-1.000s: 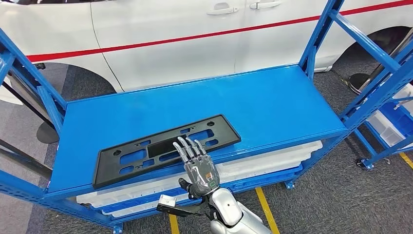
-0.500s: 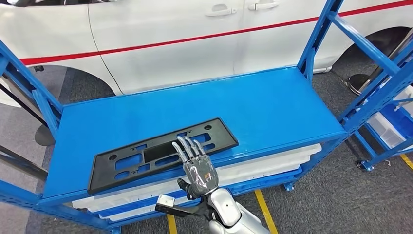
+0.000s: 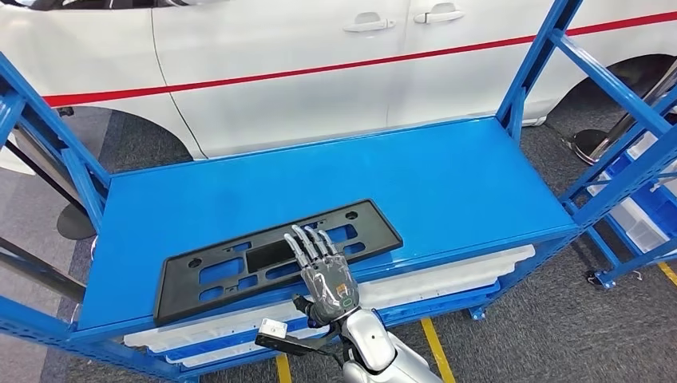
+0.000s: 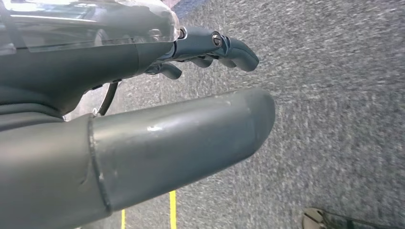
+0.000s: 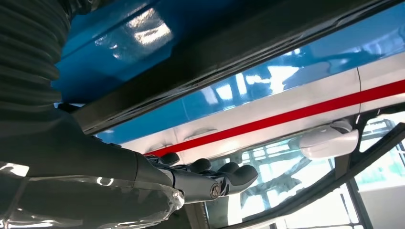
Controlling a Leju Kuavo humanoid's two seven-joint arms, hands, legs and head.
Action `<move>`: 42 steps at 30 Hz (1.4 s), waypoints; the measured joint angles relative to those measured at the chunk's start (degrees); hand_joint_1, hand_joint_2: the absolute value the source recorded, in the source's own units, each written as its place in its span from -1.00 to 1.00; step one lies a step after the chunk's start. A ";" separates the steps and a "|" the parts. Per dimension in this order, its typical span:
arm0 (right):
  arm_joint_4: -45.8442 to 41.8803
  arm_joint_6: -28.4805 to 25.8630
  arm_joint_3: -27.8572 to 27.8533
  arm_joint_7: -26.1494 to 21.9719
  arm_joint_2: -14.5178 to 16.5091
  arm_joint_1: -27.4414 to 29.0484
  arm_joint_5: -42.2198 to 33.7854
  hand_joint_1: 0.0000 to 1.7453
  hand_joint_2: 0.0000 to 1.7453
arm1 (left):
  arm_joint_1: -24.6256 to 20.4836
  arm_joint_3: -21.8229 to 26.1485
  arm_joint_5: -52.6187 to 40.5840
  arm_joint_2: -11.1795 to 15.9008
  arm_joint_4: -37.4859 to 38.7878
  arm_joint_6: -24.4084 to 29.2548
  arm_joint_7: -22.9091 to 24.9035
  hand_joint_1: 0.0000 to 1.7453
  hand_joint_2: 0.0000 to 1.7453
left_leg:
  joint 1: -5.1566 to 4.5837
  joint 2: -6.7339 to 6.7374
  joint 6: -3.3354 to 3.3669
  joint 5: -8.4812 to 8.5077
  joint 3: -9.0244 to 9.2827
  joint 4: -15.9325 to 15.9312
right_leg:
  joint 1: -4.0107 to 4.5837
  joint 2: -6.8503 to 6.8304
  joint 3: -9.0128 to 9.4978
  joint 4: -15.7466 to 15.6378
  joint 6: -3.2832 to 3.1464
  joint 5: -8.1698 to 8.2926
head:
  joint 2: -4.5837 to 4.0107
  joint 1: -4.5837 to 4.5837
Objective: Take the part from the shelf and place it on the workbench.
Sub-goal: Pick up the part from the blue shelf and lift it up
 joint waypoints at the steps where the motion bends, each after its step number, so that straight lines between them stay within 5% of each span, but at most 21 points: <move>1: 0.05 0.02 -0.05 0.00 -0.03 0.09 0.00 -1.00 1.00 | -0.02 0.00 -0.01 -0.03 0.00 0.00 0.00 -1.00 -1.00 | -0.08 -0.08 -0.38 -0.55 0.34 0.22 | -0.10 0.01 0.41 -2.09 -0.08 1.72 | 0.00 -0.02; 3: 0.08 0.03 -0.13 0.00 -0.05 0.14 0.00 -1.00 1.00 | -0.03 0.00 -0.03 -0.08 0.00 -0.01 0.00 -1.00 -1.00 | -0.12 -0.19 -1.48 -1.57 1.08 0.46 | -0.06 0.10 3.24 -9.46 -0.65 5.82 | 0.01 -0.01; 6: 0.01 0.02 -0.16 0.00 0.04 0.06 0.00 -1.00 1.00 | -0.16 0.00 -0.04 -0.15 0.01 -0.02 0.00 -1.00 -1.00 | 0.01 -0.12 -2.71 -3.00 1.02 1.83 | -0.24 0.18 4.97 -12.07 -1.88 6.07 | 0.02 -0.07; 9: 0.02 0.04 -0.16 0.00 0.13 0.03 0.01 -1.00 1.00 | -0.19 0.00 -0.04 -0.18 0.02 -0.02 0.00 -1.00 -1.00 | 0.14 -0.10 -3.33 -7.34 -4.10 11.75 | -0.31 -0.04 5.80 -12.42 -2.65 5.66 | 0.01 -0.13; 11: 0.05 0.05 -0.16 0.00 0.14 0.11 0.00 -1.00 1.00 | -0.07 0.00 -0.04 -0.16 0.02 -0.02 0.00 -1.00 -1.00 | 0.14 -0.10 -3.48 -8.01 -7.62 16.85 | -0.19 0.01 6.11 -12.29 -2.80 5.22 | 0.01 -0.13; 13: 0.07 0.06 -0.16 0.00 0.15 0.14 0.00 -1.00 1.00 | 0.10 0.00 -0.04 -0.16 0.02 -0.02 0.00 -1.00 -1.00 | 0.14 -0.10 -3.24 -4.22 -7.14 13.68 | -0.11 0.19 6.79 -12.19 -2.72 4.64 | 0.01 -0.13; 15: 0.07 0.06 -0.16 0.00 0.20 0.12 0.00 -1.00 1.00 | 0.16 0.00 -0.04 -0.12 0.02 -0.02 0.00 -1.00 -1.00 | -0.06 -0.09 -2.59 0.11 -4.07 5.84 | 0.04 0.28 7.50 -12.16 -2.38 3.97 | 0.01 -0.10; 16: 0.07 0.06 -0.16 0.00 0.23 0.09 0.00 -1.00 1.00 | 0.11 -0.01 -0.04 -0.10 0.02 -0.02 -0.01 -1.00 -1.00 | -0.23 -0.09 -2.25 0.99 -2.99 3.27 | 0.11 0.28 7.63 -12.15 -2.12 3.76 | 0.01 -0.10; 20: -0.01 0.05 -0.16 0.00 0.27 0.02 0.01 -1.00 1.00 | 0.08 -0.02 -0.04 -0.10 0.02 -0.02 -0.02 -1.00 -1.00 | -0.36 -0.16 -1.22 0.94 -1.73 0.76 | 0.22 0.25 8.00 -12.31 -0.88 3.20 | 0.02 -0.09; 22: -0.11 0.05 -0.18 0.00 0.28 -0.11 0.02 -1.00 1.00 | 0.13 -0.01 -0.04 -0.15 0.02 -0.02 -0.01 -1.00 -1.00 | 0.02 -0.05 -0.51 0.94 -0.91 -0.02 | 0.25 0.19 7.17 -9.68 -0.36 1.53 | 0.01 -0.05; 25: -0.03 0.07 -0.20 0.00 0.22 0.02 0.01 -1.00 1.00 | 0.06 -0.01 -0.04 -0.16 0.02 -0.02 0.00 -1.00 -1.00 | 0.06 0.00 0.10 0.54 -0.38 -0.18 | -0.09 0.16 1.18 0.94 0.09 -2.64 | 0.01 -0.06; 26: 0.02 0.08 -0.20 0.00 0.19 0.14 0.01 -1.00 1.00 | 0.05 -0.01 -0.04 -0.16 0.02 -0.02 0.00 -1.00 -1.00 | 0.05 -0.03 0.12 0.33 -0.19 -0.16 | -0.19 0.15 -0.52 3.18 0.21 -2.74 | 0.01 -0.05; 28: 0.07 0.08 -0.20 0.00 0.16 0.25 0.01 -1.00 1.00 | 0.10 0.00 -0.04 -0.17 0.02 -0.02 0.00 -1.00 -1.00 | 0.06 -0.10 -0.09 -0.23 0.51 -0.07 | -0.39 0.11 -0.70 1.09 0.30 0.64 | 0.00 -0.06; 31: 0.08 0.09 -0.20 0.00 0.17 0.20 0.02 -1.00 1.00 | 0.14 0.00 -0.04 -0.19 0.02 -0.03 0.00 -1.00 -1.00 | -0.09 -0.20 -0.89 -1.36 1.44 0.34 | -0.36 0.02 3.55 -9.61 -0.07 6.45 | 0.02 -0.06; 36: 0.02 0.09 -0.20 0.00 0.23 0.15 0.02 -1.00 1.00 | -0.11 -0.02 -0.04 -0.21 0.03 -0.04 0.00 -1.00 -1.00 | 0.05 -0.18 -2.55 -2.53 1.66 0.93 | -0.21 0.21 4.83 -11.94 -1.62 6.17 | 0.01 -0.09; 38: -0.02 0.09 -0.20 0.00 0.27 0.09 0.02 -1.00 1.00 | -0.17 -0.02 -0.04 -0.26 0.04 -0.04 0.00 -1.00 -1.00 | 0.15 -0.14 -3.02 -4.87 -0.15 5.12 | -0.45 0.04 5.54 -12.42 -2.27 6.06 | 0.00 -0.13; 40: 0.01 0.10 -0.20 0.00 0.27 0.10 0.02 -1.00 1.00 | -0.16 -0.02 -0.04 -0.25 0.04 -0.04 0.00 -1.00 -1.00 | 0.17 -0.13 -3.36 -8.08 -4.52 13.06 | -0.36 -0.09 5.81 -12.44 -2.61 5.77 | 0.01 -0.14; 42: 0.04 0.10 -0.20 0.00 0.27 0.18 0.02 -1.00 1.00 | -0.01 -0.02 -0.04 -0.22 0.04 -0.04 0.00 -1.00 -1.00 | 0.18 -0.13 -3.42 -8.14 -7.56 17.24 | -0.27 -0.02 6.04 -12.34 -2.70 5.43 | 0.01 -0.14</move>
